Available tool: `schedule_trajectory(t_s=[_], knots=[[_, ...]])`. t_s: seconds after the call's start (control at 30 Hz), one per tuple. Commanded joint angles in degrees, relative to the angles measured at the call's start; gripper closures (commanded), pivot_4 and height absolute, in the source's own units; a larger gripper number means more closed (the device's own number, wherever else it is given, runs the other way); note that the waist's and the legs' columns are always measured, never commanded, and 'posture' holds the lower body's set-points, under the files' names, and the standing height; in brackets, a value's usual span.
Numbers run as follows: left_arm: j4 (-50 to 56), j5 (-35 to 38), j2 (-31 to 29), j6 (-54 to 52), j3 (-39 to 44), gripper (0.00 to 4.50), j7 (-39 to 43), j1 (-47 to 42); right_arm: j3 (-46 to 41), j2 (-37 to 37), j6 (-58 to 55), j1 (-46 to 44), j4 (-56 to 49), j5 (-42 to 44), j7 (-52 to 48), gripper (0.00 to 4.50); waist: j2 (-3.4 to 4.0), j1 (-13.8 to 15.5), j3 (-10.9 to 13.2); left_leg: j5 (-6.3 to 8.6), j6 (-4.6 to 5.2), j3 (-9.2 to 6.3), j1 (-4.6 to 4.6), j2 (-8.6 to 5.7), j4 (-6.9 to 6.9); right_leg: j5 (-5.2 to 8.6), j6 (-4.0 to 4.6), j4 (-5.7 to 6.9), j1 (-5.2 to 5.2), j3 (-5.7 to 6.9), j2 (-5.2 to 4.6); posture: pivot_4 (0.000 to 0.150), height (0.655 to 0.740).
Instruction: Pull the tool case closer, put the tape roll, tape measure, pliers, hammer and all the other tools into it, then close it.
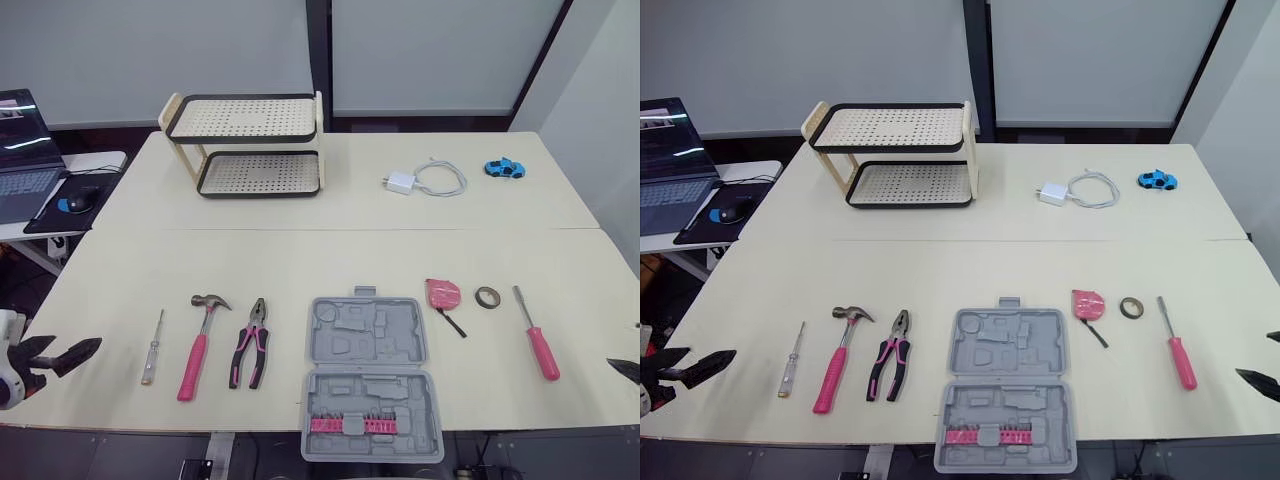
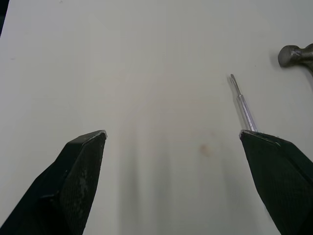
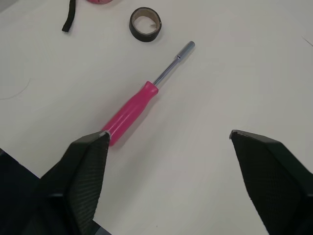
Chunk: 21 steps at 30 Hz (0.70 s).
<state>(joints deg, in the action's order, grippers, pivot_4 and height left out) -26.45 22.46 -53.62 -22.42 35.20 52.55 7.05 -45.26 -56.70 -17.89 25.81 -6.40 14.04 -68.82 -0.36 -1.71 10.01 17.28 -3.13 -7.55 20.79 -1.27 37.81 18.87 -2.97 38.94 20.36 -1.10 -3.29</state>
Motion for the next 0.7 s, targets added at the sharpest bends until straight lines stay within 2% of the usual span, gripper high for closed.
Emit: schedule_trajectory(t_s=[0.03,0.13,0.3,0.47,0.7], knots=[[3.0,1.2,-1.1,-0.6,1.7,0.00,1.7,1.5,-0.2,-1.8,-0.2,-1.2,-0.7,0.9,-0.3,0.02,0.00,0.0,0.0,0.00,0.00,0.00,0.00,0.00,0.00,0.00,0.00,0.00,0.00,-0.01,0.00,0.150,0.7400],[6.7,1.9,-1.5,-1.1,1.3,0.00,4.5,3.2,0.3,-2.6,-0.4,-1.9,-1.2,1.1,-0.2,0.02,0.00,0.0,0.0,0.00,0.00,0.01,0.00,0.00,0.00,0.00,0.00,-0.01,0.00,0.00,0.00,0.150,0.7400],[21.3,3.9,-1.3,-1.1,-3.1,0.00,11.8,6.7,2.3,-4.5,-3.6,-3.3,-6.3,3.1,-1.8,0.02,0.04,0.0,0.0,0.00,-0.01,0.02,0.02,0.00,0.01,0.00,0.00,-0.02,-0.01,-0.03,-0.02,0.150,0.7400],[35.6,7.1,0.7,-0.2,-9.5,0.00,15.1,4.6,6.5,-5.8,-9.0,-7.9,-12.2,5.7,0.2,0.02,0.04,0.1,0.0,0.00,-0.01,0.02,0.03,0.00,0.03,0.00,0.00,-0.03,-0.05,-0.02,-0.02,0.150,0.7400],[47.0,7.9,5.4,5.2,-21.0,0.00,17.4,-1.8,20.0,-7.4,-17.2,-17.7,-16.1,4.5,7.0,0.02,0.04,0.0,0.0,0.00,-0.01,0.06,0.04,-0.01,0.05,0.00,0.00,-0.06,-0.07,0.03,0.01,0.150,0.7400]])
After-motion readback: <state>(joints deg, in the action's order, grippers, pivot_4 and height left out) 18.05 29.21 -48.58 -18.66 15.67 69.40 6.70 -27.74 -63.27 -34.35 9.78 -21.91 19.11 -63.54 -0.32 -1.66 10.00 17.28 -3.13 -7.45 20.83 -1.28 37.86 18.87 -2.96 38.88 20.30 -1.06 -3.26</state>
